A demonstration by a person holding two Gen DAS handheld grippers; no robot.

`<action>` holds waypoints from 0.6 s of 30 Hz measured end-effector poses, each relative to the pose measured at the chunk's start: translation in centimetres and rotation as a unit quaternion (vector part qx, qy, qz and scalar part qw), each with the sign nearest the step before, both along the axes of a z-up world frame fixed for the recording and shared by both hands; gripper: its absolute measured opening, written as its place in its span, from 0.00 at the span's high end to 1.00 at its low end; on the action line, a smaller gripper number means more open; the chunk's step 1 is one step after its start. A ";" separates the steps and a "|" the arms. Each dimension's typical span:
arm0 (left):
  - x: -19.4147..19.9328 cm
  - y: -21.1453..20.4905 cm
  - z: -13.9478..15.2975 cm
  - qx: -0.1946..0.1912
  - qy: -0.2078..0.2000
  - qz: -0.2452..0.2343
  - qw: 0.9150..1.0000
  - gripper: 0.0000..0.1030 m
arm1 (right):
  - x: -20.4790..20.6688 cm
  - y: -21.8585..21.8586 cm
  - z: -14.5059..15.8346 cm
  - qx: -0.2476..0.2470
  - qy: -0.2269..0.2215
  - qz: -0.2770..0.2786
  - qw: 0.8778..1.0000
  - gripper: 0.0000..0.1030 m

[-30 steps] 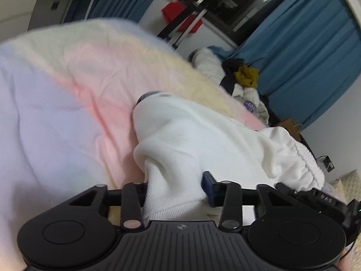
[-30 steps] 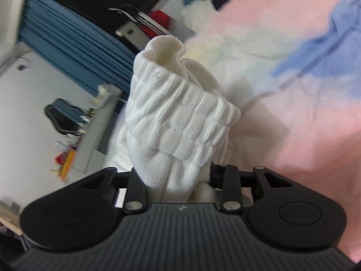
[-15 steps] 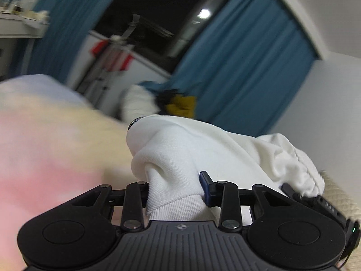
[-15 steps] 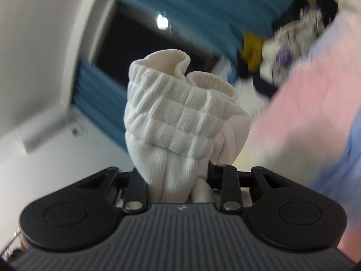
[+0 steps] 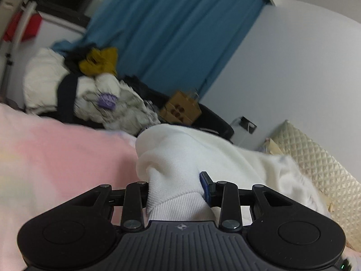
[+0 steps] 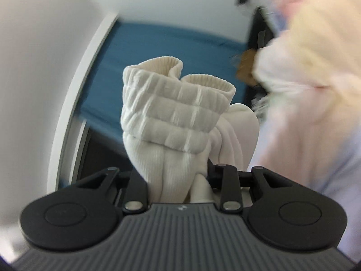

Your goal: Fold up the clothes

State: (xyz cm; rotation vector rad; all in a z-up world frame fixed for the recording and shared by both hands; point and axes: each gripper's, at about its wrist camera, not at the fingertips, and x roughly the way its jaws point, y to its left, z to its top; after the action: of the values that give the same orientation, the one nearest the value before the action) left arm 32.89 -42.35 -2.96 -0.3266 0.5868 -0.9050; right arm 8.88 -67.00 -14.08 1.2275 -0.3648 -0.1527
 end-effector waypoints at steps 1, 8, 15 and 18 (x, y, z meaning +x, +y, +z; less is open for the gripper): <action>0.6 -1.3 -1.1 0.007 0.007 -0.006 1.000 0.65 | 0.0 -0.4 -0.9 0.004 0.013 -0.011 1.000 0.68; 3.1 -5.0 -9.0 0.108 0.029 -0.045 0.993 0.61 | -1.2 -1.7 -8.0 0.107 0.134 -0.043 0.984 0.69; 2.9 -3.8 -8.0 0.139 0.031 -0.065 0.988 0.51 | -1.6 -2.1 -9.4 0.148 0.131 -0.029 0.980 0.66; 1.7 -2.5 -5.5 0.169 0.017 -0.063 0.983 0.43 | -2.0 -2.0 -8.5 0.173 0.153 -0.023 0.973 0.61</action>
State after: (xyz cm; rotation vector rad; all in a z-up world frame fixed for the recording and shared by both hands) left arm 34.59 -44.89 -8.44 0.0009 0.7871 -0.9038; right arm 6.89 -69.01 -22.54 1.5135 -0.0977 -0.4553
